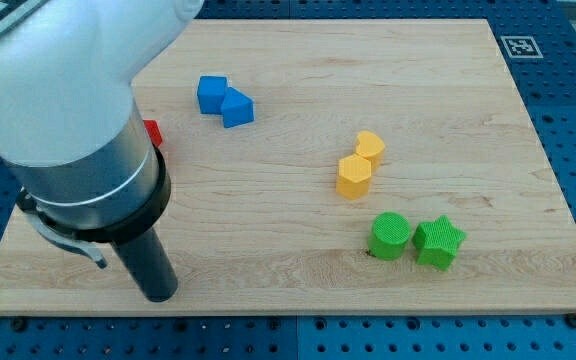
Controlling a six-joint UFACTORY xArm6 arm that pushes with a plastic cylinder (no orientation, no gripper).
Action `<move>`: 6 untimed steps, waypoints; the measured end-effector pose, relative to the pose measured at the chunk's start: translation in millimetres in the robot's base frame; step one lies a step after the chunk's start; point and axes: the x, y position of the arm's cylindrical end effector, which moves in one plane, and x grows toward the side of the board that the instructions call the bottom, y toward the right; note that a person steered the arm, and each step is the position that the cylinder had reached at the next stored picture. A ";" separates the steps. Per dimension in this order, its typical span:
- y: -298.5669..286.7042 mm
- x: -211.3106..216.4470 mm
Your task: Point at the red star
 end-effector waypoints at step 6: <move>34.7 -144.1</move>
